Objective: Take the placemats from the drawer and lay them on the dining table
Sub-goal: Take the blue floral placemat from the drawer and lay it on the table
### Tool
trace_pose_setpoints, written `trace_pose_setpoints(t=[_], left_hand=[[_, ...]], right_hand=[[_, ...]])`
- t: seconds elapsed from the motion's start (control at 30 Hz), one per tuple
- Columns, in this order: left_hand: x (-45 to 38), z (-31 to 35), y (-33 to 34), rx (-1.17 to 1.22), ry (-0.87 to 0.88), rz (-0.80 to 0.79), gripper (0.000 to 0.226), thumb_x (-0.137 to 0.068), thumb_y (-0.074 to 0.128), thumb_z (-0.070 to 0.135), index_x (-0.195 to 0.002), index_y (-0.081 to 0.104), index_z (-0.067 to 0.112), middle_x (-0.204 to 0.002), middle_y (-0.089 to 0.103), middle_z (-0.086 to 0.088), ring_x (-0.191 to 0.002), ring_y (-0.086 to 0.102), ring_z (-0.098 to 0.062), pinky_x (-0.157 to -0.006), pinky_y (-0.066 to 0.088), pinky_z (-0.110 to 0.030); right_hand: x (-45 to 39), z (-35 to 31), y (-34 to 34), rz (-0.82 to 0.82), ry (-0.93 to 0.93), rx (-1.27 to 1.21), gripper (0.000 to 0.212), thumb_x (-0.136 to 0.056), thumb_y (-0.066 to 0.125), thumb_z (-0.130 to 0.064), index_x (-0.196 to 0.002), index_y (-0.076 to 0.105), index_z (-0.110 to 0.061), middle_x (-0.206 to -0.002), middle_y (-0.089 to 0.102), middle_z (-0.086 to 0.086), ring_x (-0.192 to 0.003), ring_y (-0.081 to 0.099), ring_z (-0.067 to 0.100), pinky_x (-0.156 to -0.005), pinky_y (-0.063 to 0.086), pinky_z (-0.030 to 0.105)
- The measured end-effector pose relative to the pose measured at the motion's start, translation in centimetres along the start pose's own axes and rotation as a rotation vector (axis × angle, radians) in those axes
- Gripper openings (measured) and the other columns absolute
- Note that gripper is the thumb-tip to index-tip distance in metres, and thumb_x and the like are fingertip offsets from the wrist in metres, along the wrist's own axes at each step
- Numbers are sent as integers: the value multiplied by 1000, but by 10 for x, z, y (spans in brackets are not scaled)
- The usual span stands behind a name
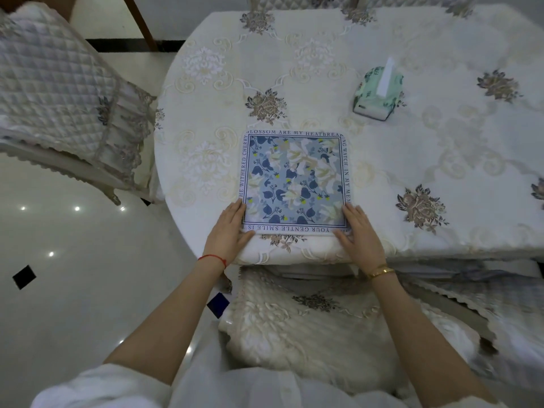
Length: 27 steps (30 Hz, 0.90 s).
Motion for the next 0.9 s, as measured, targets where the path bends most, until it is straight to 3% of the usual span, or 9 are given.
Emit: trace_pose_setpoints(t=[0.2,0.47,0.6,0.73,0.9], left_hand=[[26,32,-22,42,123,160,54,-91,61,30,-140,45,13,-144,45,-6,-133,40,-20,-110,35,-32],[80,64,-48,10,308,242,43,-91,55,36,-128,57,14,-122,63,-5,-112,57,-22,-94,45,-32],[99,66,-51,14,363,227,40,-91,57,34,-125,59,14,-119,64,-3,-109,59,-21,-93,46,-31],[104,67,-62,29,429,203,35,-90,63,28,-122,61,15,-117,65,-3,-108,59,-20,-92,43,-28],[101,64,-83,4,624,111,30,-90,64,25,-118,62,16,-110,66,-3,-102,60,-20,-87,44,-27]], right_hand=[[29,-20,-27,114,-97,45,55,-92,64,-29,-138,48,-5,-133,56,14,-125,49,31,-107,40,40],[120,-40,-59,233,-96,94,41,-91,65,-22,-127,57,-3,-122,62,14,-115,55,33,-100,45,45],[162,-50,-69,328,-10,94,40,-91,64,-24,-126,59,-5,-122,62,11,-118,53,29,-106,40,38],[197,-68,-71,393,76,70,42,-93,60,-28,-130,56,-8,-123,61,9,-118,52,26,-103,43,40],[248,-105,-49,595,241,47,39,-92,64,-19,-127,58,-5,-123,63,11,-116,55,27,-105,39,33]])
Point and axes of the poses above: each hand's wrist, its own x-axis away from the middle knuckle, its own y-axis out of the palm, z = x × y, the point moved 1 cm from there along -x, towards the middle knuckle
